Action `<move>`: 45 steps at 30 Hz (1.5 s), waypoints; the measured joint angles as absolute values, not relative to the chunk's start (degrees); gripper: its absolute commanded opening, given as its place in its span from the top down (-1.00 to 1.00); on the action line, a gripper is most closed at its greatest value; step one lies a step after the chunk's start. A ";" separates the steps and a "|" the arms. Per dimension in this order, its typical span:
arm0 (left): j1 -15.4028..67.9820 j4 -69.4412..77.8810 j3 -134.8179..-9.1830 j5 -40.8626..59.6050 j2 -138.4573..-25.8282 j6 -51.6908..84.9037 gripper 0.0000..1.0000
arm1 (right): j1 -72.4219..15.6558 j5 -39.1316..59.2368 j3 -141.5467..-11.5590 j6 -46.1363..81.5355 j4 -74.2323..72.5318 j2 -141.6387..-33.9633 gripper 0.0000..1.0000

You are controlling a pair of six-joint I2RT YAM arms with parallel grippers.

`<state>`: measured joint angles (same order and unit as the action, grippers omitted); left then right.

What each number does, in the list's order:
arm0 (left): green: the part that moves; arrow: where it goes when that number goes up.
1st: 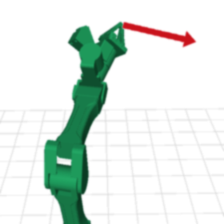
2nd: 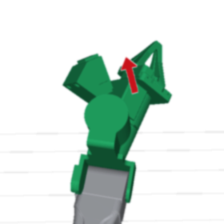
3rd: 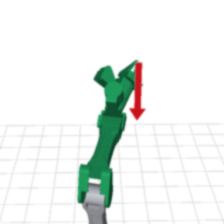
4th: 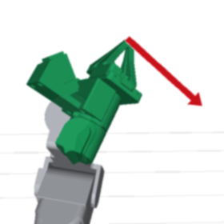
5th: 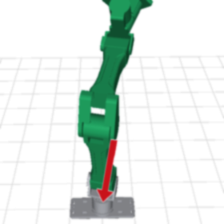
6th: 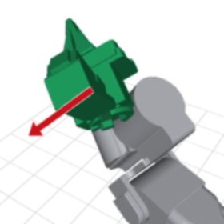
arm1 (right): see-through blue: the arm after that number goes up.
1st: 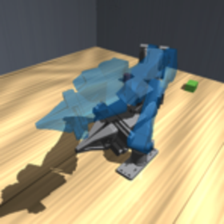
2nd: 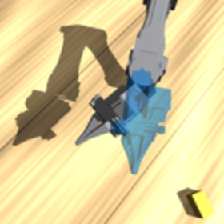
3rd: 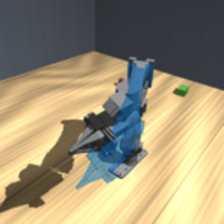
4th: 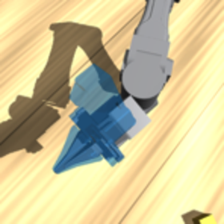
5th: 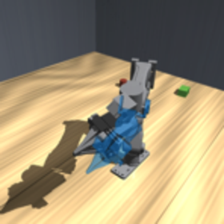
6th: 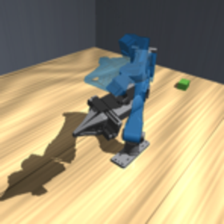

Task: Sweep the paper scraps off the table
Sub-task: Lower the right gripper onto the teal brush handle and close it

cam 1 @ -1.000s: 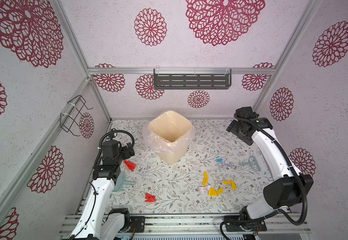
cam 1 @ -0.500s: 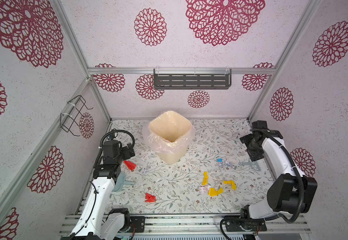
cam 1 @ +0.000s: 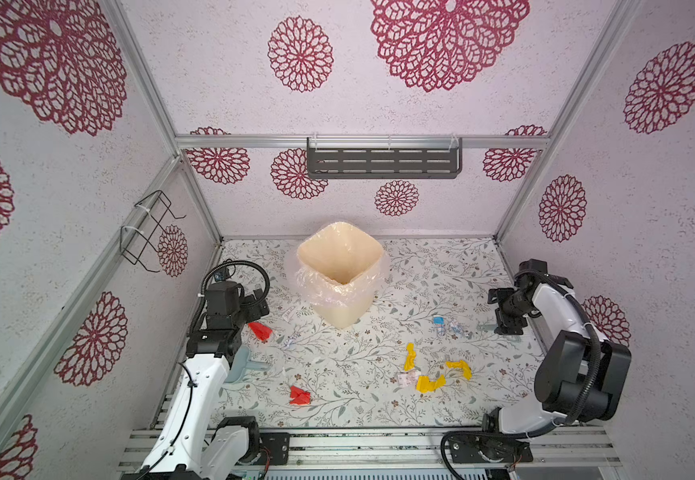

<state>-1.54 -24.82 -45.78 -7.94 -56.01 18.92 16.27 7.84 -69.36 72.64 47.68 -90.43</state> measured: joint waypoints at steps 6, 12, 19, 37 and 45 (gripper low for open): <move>-1.54 -25.19 -45.04 -8.43 -56.01 18.92 -0.95 | 19.44 9.61 -74.30 69.34 50.22 -97.38 -0.68; -1.54 -25.21 -45.01 -8.40 -56.99 18.92 -0.94 | 20.67 9.80 -77.84 66.17 53.12 -102.91 -0.58; -1.48 -25.23 -44.99 -8.38 -57.49 18.92 -0.95 | 20.71 9.72 -79.72 65.36 54.35 -105.03 -0.46; -1.43 -25.23 -45.01 -8.47 -57.80 18.92 -0.94 | 19.59 9.80 -76.27 65.95 49.54 -108.62 -0.38; -1.39 -25.23 -45.01 -8.56 -57.82 18.92 -0.94 | 19.29 9.91 -75.26 66.67 46.87 -111.07 -0.28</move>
